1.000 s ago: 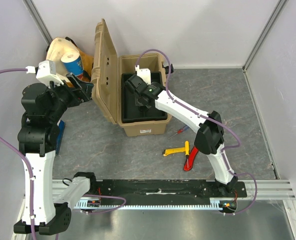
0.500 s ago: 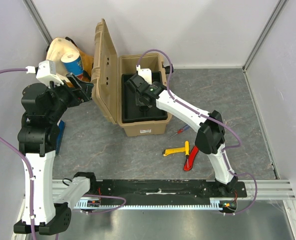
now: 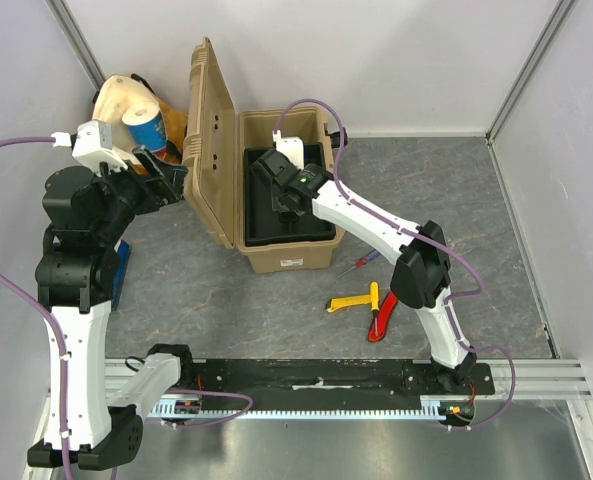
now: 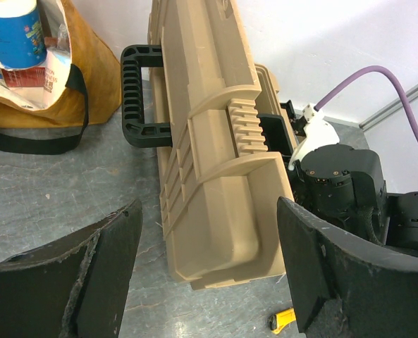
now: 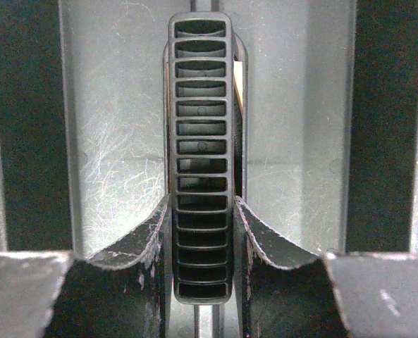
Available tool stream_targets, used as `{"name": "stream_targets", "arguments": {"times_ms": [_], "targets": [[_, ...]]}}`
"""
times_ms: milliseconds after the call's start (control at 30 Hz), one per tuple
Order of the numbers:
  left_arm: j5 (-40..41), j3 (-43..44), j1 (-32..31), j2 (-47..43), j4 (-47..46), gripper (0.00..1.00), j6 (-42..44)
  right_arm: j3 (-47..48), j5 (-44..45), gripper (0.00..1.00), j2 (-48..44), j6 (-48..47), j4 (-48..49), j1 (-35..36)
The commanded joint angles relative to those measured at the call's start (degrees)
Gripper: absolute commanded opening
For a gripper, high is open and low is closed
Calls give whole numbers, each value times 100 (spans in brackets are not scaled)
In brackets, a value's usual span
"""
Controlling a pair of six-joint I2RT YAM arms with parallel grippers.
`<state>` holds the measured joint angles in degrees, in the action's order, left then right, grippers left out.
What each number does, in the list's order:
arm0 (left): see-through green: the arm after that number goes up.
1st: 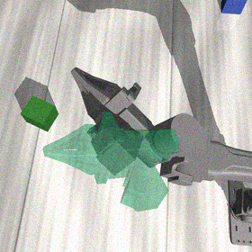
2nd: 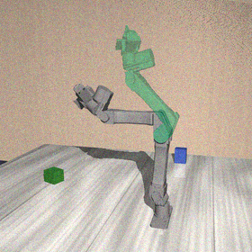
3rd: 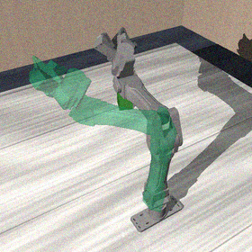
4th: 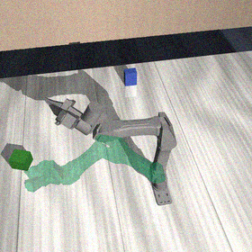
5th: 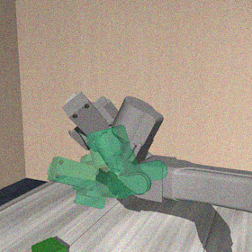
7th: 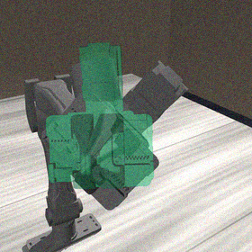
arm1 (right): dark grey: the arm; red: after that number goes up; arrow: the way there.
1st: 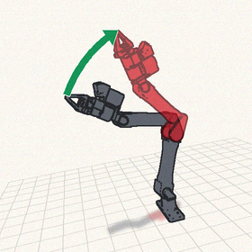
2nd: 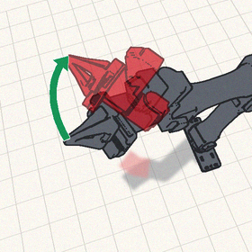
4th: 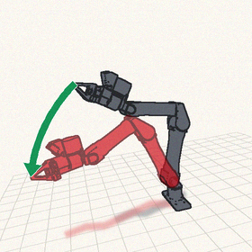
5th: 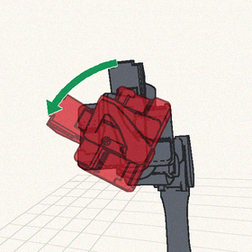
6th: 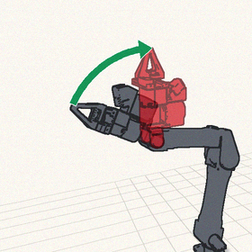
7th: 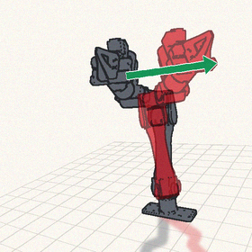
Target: Pack the tool kit
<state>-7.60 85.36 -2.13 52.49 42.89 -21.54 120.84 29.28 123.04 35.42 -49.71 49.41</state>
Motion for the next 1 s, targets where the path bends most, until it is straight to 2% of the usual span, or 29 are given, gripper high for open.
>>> {"name": "stream_targets", "arguments": {"times_ms": [0, 467, 967], "targets": [[21, -2, -7, -28, -185, 82, 115, 18, -72, 0, -184, 220, 366, 86], [12, -2, -15, -28, -185, 82, 115, 581, 693, 0, -299, -220, 261, 245], [-14, 24, -15, -11, -185, 82, 97, 414, 659, 0, 9, 167, 58, 175]]}}
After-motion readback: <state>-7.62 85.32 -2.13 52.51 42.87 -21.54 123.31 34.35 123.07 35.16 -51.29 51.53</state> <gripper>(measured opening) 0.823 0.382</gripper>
